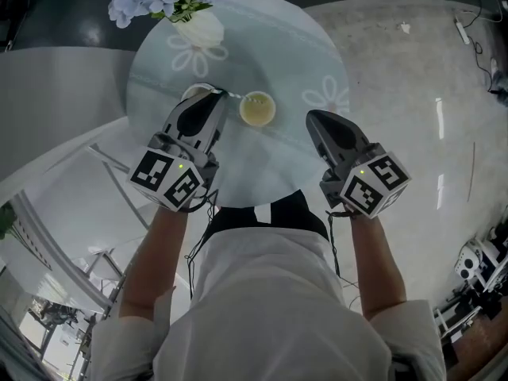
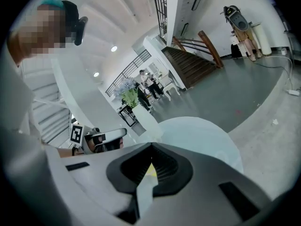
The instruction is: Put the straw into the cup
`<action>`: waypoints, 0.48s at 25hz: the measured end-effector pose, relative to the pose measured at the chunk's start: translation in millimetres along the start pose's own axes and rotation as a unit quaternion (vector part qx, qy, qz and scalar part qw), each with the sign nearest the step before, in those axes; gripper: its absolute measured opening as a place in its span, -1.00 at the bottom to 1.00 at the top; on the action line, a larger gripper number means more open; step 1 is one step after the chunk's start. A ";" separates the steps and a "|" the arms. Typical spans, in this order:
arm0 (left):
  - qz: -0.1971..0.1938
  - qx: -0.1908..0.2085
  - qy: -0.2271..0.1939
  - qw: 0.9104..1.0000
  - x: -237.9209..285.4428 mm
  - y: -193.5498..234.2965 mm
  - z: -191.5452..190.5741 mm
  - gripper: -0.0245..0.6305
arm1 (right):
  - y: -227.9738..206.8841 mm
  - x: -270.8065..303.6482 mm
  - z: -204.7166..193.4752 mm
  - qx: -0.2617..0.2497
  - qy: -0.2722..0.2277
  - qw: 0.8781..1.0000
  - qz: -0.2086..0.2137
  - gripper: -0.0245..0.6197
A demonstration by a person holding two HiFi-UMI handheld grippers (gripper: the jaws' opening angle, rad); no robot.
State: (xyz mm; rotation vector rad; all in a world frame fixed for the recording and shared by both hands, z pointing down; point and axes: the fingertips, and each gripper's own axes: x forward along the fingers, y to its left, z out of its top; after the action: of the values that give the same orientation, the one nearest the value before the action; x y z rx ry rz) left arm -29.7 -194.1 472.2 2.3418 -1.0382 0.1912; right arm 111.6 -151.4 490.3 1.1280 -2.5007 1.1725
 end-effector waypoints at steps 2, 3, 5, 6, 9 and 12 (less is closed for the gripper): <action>-0.001 0.000 0.004 1.000 3.9 0.6 -3.1 -0.81 | -3.6 -0.1 -2.8 0.002 0.002 1.000 -0.003 -0.86; -0.002 0.000 0.006 1.000 5.6 0.8 -4.9 -0.81 | -5.5 -0.4 -4.5 0.005 0.003 1.000 -0.005 -0.86; -0.003 -0.002 0.010 1.000 8.5 1.0 -8.9 -0.81 | -8.4 -0.7 -8.0 0.011 0.006 1.000 -0.008 -0.86; -0.003 -0.003 0.012 1.000 9.6 1.2 -11.0 -0.81 | -9.6 -0.6 -9.5 0.012 0.007 1.000 -0.009 -0.86; -0.004 -0.006 0.015 1.000 12.3 2.3 -15.5 -0.81 | -12.2 -0.2 -12.1 0.013 0.009 1.000 -0.010 -0.86; -0.005 -0.007 0.017 1.000 13.6 2.4 -17.4 -0.81 | -13.3 -1.5 -13.1 0.015 0.010 1.000 -0.012 -0.86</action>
State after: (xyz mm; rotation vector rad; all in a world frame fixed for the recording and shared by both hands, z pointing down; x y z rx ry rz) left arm -20.3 -194.6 492.4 2.3229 -1.0096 0.2184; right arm 119.7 -146.6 506.5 1.1459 -2.4563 1.2122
